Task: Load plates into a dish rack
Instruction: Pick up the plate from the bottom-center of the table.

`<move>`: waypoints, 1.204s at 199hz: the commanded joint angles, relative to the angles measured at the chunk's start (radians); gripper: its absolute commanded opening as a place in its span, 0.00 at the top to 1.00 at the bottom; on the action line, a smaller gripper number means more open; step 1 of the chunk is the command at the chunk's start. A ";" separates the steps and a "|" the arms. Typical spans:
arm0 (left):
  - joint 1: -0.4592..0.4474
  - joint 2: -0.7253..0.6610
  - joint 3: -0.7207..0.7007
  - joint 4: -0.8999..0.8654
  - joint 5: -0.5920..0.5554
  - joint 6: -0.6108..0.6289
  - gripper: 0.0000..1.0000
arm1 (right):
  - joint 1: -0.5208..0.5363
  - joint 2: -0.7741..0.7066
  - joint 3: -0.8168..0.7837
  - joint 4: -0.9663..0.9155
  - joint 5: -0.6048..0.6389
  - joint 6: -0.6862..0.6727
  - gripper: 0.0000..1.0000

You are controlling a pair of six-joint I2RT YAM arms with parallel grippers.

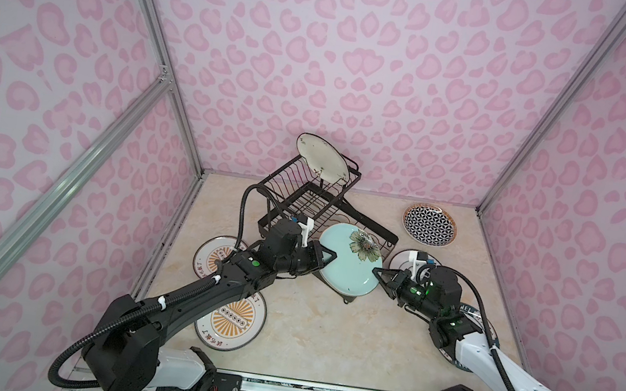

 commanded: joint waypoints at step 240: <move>0.022 -0.076 0.017 0.142 0.135 -0.016 0.97 | 0.024 0.001 -0.023 0.246 -0.126 0.055 0.42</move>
